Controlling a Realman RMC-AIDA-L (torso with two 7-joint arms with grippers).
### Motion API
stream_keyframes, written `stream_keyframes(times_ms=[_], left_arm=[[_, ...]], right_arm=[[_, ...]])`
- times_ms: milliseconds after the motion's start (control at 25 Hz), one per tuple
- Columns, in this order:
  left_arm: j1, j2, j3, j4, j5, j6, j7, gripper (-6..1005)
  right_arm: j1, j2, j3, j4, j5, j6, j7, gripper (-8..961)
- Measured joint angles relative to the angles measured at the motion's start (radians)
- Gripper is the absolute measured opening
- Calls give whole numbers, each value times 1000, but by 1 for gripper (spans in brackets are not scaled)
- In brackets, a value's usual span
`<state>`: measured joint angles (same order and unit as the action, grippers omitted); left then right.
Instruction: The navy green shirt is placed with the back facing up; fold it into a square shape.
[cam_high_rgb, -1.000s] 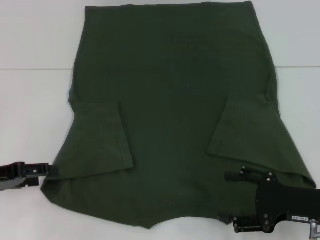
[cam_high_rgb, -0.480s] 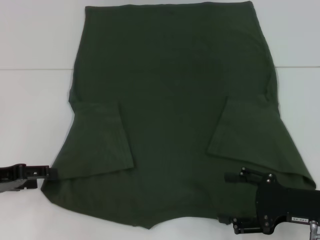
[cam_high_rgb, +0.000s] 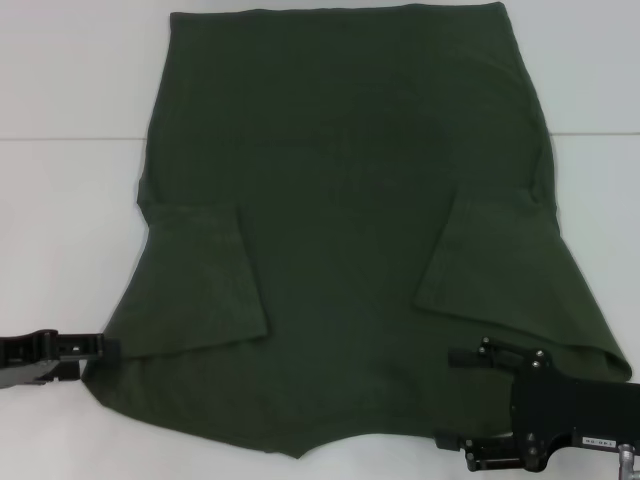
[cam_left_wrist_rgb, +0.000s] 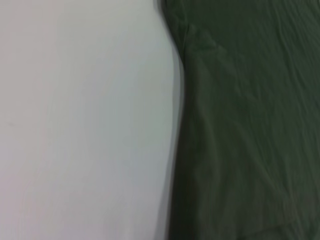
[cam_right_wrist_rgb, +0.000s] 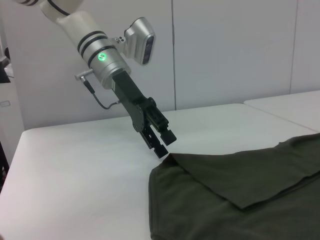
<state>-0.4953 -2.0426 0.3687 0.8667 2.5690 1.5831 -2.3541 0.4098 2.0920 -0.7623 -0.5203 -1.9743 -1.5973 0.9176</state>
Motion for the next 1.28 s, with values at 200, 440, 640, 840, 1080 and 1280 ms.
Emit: stream_keyframes(times_ms=[200,440,640,840,1080,1280], left_arm=[[0,2,0,-8,4,-1,0,824],[-2,3,0,-14,17,-2,-1,824],[-6,3,0,-14,17,-2,-1,824],[-10,4,-1,-28,17,-5,-1,823],[-13,5,-1,-41,16,-9,-1,823],[-15,5,-1,-41,12,-9,-1,823]], right_arm=[[1,-1,0,4,-1,-1,0,944],[1,-1,-1,5,-7,-2,0,944],[1,0,-2,6,-9,-3,0,945],[1,0,-2,6,-9,-3,0,945],[1,0,-2,5,-9,-4,1,945],[1,0,-2,5,-9,-5,1,944]])
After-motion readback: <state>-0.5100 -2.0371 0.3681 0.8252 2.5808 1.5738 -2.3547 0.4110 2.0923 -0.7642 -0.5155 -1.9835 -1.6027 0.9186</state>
